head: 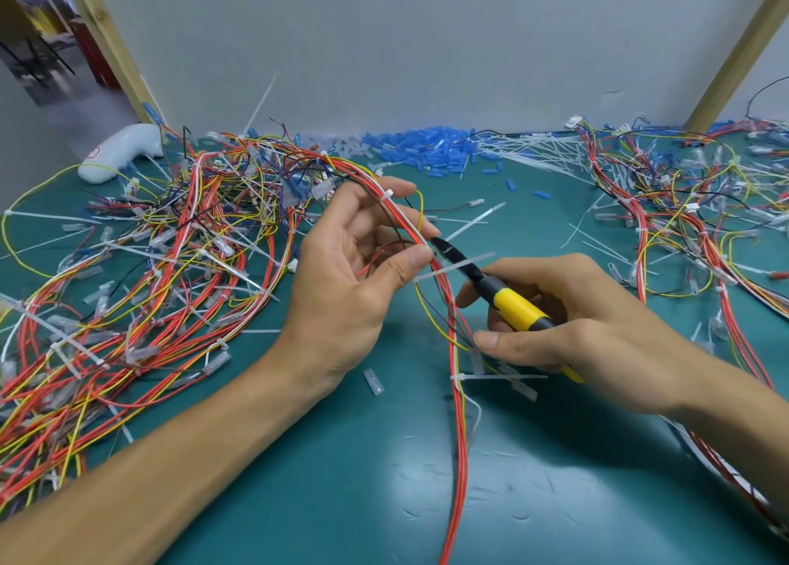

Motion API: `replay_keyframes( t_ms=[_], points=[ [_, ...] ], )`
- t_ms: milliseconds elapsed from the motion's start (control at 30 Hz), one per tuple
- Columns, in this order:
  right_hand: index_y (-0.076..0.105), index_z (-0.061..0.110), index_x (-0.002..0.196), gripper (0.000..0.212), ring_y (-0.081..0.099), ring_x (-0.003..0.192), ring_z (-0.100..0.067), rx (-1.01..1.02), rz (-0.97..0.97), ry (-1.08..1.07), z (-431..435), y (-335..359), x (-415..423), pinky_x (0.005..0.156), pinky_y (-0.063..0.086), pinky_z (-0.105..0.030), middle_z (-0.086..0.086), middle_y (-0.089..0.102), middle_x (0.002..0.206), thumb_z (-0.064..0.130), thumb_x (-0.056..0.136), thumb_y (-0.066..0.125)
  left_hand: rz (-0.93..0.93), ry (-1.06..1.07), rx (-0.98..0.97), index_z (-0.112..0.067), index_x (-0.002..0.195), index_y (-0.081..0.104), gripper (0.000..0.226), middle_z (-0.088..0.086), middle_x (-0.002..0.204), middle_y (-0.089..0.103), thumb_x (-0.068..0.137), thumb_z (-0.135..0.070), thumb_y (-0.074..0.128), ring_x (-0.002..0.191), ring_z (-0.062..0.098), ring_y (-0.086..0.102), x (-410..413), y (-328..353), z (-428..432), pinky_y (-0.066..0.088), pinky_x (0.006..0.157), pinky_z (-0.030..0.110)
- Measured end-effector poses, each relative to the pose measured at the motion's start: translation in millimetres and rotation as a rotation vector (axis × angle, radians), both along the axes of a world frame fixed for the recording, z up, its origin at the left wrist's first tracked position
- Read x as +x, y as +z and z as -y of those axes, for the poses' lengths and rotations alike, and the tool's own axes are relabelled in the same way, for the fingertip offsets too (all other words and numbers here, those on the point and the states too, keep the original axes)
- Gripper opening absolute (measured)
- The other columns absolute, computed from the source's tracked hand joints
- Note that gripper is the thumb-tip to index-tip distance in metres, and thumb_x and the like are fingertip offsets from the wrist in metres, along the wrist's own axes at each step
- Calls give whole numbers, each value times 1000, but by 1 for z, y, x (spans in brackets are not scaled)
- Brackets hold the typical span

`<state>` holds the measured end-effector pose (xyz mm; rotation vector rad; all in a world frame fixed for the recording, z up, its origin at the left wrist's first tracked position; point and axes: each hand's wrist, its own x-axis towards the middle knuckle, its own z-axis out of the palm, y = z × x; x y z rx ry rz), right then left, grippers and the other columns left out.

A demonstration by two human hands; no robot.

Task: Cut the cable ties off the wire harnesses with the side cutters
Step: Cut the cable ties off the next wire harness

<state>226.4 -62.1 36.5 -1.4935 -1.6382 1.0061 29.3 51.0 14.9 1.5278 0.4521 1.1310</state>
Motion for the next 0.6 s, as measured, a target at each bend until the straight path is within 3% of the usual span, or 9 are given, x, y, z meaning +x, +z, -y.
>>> replay_keyframes(
  t_ms=[67, 167, 300, 400, 500, 600],
  points=[
    [71, 15, 110, 28, 52, 59, -22, 1, -51, 8, 1, 1, 0, 57, 45, -27, -19, 57, 72, 24, 85, 77, 27, 0, -34, 4, 127, 51, 43, 8, 97, 71, 89, 13, 68, 91, 14, 66, 1, 1, 0, 53, 82, 22],
    [71, 20, 104, 21, 50, 62, -18, 47, -9, -5, 0, 1, -2, 60, 42, -21, -10, 54, 71, 28, 85, 76, 43, 13, -64, 2, 123, 54, 41, 10, 92, 68, 87, 13, 70, 84, 12, 65, 2, 1, 1, 53, 78, 21],
    [71, 15, 110, 28, 49, 61, -18, 46, 14, -9, 0, -2, 1, 59, 42, -27, -3, 53, 69, 28, 86, 76, 28, 14, -64, -4, 117, 57, 41, 9, 87, 69, 84, 13, 73, 83, 15, 66, 4, 1, 3, 55, 78, 24],
    [71, 14, 111, 25, 52, 56, -22, 52, -5, -14, 0, -2, 1, 55, 46, -29, -8, 56, 68, 24, 89, 77, 29, 17, -54, -4, 115, 57, 39, 7, 86, 69, 83, 12, 73, 80, 12, 66, 5, 1, 4, 54, 76, 22],
    [66, 10, 97, 12, 49, 59, -28, 90, 65, -4, -1, -4, -1, 56, 43, -30, -13, 58, 69, 18, 101, 73, 46, 7, -66, -2, 116, 57, 40, 6, 84, 69, 81, 8, 75, 78, 12, 67, 6, 2, 4, 55, 76, 22],
    [58, 6, 84, 26, 50, 59, -28, 106, 132, 0, -1, -5, 0, 56, 43, -33, -9, 58, 65, 19, 105, 66, 31, 10, -56, -6, 110, 60, 39, 0, 80, 71, 76, -3, 77, 76, 11, 68, 7, 5, 8, 55, 73, 20]
  ],
)
